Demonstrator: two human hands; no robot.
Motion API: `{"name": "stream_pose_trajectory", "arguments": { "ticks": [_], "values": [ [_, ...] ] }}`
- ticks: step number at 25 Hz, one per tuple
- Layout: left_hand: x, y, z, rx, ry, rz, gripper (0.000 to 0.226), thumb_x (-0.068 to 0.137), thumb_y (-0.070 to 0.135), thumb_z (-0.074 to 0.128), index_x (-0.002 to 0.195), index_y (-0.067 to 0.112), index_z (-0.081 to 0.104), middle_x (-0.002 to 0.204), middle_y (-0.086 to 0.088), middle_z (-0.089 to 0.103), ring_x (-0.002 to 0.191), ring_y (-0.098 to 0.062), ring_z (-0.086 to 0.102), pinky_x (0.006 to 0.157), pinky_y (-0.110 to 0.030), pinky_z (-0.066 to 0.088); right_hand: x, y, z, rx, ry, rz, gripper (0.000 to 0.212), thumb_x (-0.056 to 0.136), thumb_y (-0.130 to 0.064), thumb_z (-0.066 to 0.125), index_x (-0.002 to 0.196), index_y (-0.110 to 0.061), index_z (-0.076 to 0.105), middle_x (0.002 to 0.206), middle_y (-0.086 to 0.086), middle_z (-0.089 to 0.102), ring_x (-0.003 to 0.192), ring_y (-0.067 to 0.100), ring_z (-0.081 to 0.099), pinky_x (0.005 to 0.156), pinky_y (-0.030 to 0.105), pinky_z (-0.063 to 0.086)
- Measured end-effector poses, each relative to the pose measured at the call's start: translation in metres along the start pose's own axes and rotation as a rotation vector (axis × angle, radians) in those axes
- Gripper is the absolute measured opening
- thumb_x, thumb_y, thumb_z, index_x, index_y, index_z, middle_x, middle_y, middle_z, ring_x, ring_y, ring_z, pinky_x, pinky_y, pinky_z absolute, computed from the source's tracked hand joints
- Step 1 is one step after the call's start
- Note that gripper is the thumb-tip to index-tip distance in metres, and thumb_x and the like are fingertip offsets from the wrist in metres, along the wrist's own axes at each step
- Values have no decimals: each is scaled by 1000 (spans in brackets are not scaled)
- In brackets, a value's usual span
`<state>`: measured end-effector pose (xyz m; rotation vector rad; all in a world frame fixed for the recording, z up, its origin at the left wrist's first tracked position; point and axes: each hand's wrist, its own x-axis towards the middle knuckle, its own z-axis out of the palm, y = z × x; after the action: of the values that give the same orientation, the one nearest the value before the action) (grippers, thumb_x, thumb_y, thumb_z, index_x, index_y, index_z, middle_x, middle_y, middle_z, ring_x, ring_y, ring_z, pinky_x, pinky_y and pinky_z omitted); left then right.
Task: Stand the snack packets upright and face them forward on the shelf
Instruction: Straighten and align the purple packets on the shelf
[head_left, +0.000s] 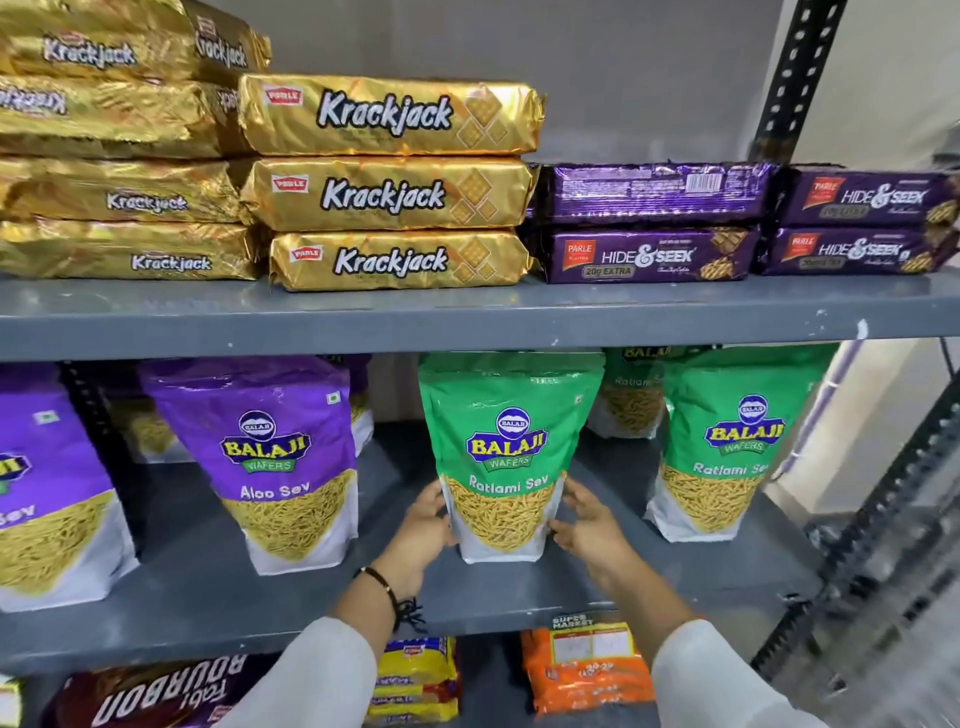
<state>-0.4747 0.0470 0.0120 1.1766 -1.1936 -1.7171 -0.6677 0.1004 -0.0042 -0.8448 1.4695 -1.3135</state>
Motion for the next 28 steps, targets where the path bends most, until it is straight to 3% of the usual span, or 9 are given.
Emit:
{"name": "stream_pose_trajectory", "arguments": {
  "ticks": [5, 10, 14, 16, 19, 21, 23, 25, 28],
  "values": [
    [1, -4, 2, 47, -1, -5, 60, 79, -23, 33, 119, 20, 47, 119, -2, 54, 110, -21, 51, 69, -26, 50, 5, 4, -5, -16, 1, 3, 66, 79, 18, 46, 135, -17, 44, 130, 5, 55, 110, 30, 57, 62, 27, 47],
    [0, -5, 5, 122, 20, 0, 63, 75, -25, 34, 108, 27, 47, 111, 2, 55, 109, -20, 50, 71, -28, 46, 8, 2, -7, -26, -6, 5, 66, 78, 16, 45, 133, -21, 45, 133, 4, 55, 116, 31, 56, 72, 33, 48],
    [-6, -3, 10, 164, 16, 11, 58, 77, -23, 33, 94, 30, 51, 96, 13, 56, 95, -10, 54, 69, -26, 46, 7, 0, -6, -12, 11, 15, 65, 80, 18, 39, 132, -21, 45, 130, 3, 55, 113, 31, 57, 75, 35, 47],
    [-6, -4, 11, 176, 13, 3, 61, 75, -24, 33, 93, 32, 50, 94, 18, 55, 97, -10, 53, 74, -26, 46, 4, -2, -5, 5, 29, 11, 61, 83, 17, 41, 133, -19, 45, 127, 1, 54, 106, 24, 56, 70, 32, 49],
    [-9, -4, 13, 172, 21, 3, 60, 76, -23, 33, 92, 33, 49, 102, 11, 56, 96, -8, 52, 71, -24, 46, 1, -3, -3, 8, 36, -6, 59, 84, 13, 46, 133, -19, 44, 125, -2, 52, 103, 17, 52, 67, 28, 50],
    [-14, 0, 13, 163, 11, 23, 56, 79, -20, 35, 95, 32, 51, 112, 5, 56, 97, -8, 53, 71, -25, 46, -1, 0, 1, 37, 165, -42, 58, 81, 13, 49, 131, -17, 45, 122, -2, 52, 105, 18, 49, 72, 30, 48],
    [-16, 4, 6, 176, 26, 52, 62, 78, -22, 38, 117, 26, 48, 133, -4, 50, 117, -18, 48, 76, -28, 46, -5, 3, 10, 72, 451, -83, 49, 78, 15, 46, 121, -9, 51, 115, 7, 57, 99, 21, 50, 77, 32, 41],
    [-16, 7, -9, 173, 95, 66, 76, 74, -27, 39, 138, 14, 33, 148, -8, 36, 135, -27, 34, 77, -29, 44, -16, 1, 25, 118, 631, -143, 34, 78, 13, 44, 101, -6, 59, 93, 9, 61, 86, 23, 53, 72, 27, 40],
    [-25, 13, -50, 170, 204, 160, 61, 74, -27, 35, 125, 5, 49, 131, -16, 53, 113, -27, 55, 67, -21, 44, -37, -1, 67, 157, 546, -264, 26, 79, 11, 46, 76, -12, 59, 70, -1, 58, 69, 17, 51, 57, 8, 43]
  ]
}}
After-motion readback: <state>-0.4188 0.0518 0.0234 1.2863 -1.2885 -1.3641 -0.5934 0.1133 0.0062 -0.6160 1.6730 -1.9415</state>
